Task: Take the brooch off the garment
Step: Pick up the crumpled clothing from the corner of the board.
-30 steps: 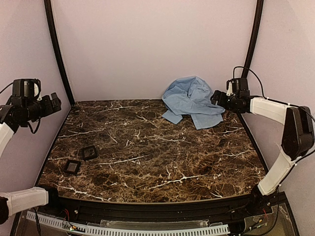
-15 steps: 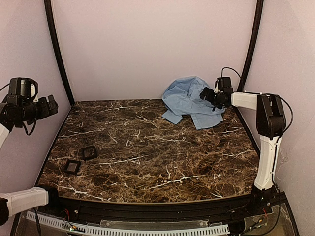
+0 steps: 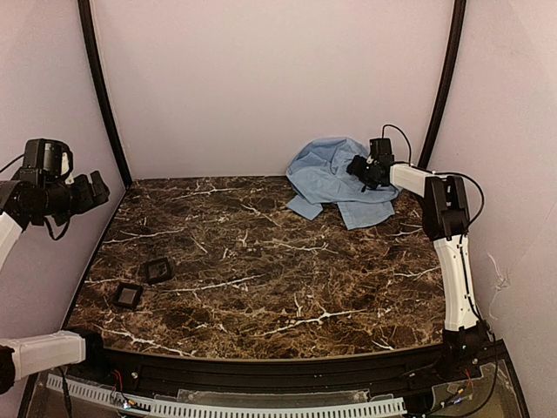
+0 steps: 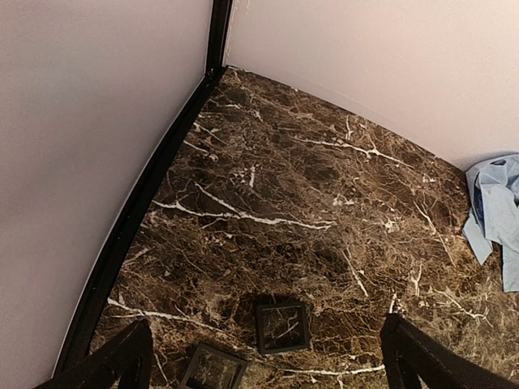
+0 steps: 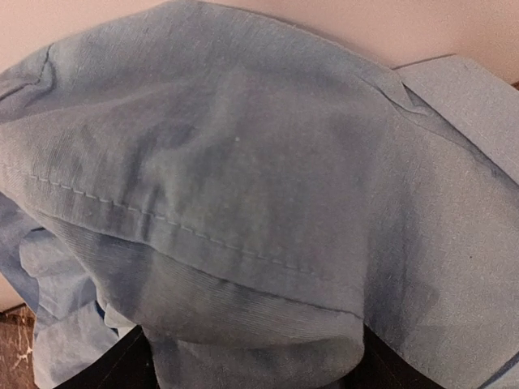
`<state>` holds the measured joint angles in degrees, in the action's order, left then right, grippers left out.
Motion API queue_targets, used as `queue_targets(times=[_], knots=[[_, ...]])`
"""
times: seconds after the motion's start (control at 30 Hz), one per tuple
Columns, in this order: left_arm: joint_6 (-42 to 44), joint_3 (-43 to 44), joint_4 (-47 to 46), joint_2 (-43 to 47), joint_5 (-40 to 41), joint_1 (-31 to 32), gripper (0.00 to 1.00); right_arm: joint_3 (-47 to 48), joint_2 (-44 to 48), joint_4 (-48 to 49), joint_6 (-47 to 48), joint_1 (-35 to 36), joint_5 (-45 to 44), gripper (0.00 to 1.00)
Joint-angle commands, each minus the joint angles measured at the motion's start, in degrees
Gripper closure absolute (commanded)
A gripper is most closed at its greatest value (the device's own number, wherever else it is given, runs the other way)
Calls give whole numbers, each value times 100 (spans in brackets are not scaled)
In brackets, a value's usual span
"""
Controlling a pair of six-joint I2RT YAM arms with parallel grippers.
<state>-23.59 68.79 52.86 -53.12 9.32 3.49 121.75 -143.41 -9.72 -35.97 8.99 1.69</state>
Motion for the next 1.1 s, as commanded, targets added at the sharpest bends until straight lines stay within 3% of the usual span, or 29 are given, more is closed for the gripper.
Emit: queue_targets(times=[0.0, 0.1, 0.17, 0.2, 0.33, 0.47, 0.53, 0.63, 0.9, 1.07], knots=[[36, -158, -91, -83, -148, -25, 0, 224, -156, 81, 0, -30, 340, 35], [92, -202, -249, -113, -209, -23, 0, 109, -42, 323, 43, -30, 621, 80], [130, -185, -343, -162, -277, -23, 0, -268, 279, 644, 36, -10, 821, 97], [145, -175, -363, -167, -300, -23, 0, -537, 470, 850, 37, 8, 910, 100], [146, -211, -566, -114, -333, -24, 0, -1863, 1540, 1449, 106, 208, 889, 100], [88, -488, -1068, 101, -678, -23, 0, -3884, 2944, 2104, 92, 627, 580, 100], [60, -622, -1327, 170, -832, -23, 0, -4770, 3620, 2149, 98, 912, 334, 100], [147, -673, -1435, 165, -1093, -4, 0, -5383, 4579, 1827, 170, 1235, -77, 100], [133, -829, -2015, -79, -1961, 46, 0, -4946, 6317, 368, 851, 2373, -884, 100], [-215, -1042, -2678, -179, -2289, 189, 0, -3845, 6450, -168, 1216, 2900, -760, 100]])
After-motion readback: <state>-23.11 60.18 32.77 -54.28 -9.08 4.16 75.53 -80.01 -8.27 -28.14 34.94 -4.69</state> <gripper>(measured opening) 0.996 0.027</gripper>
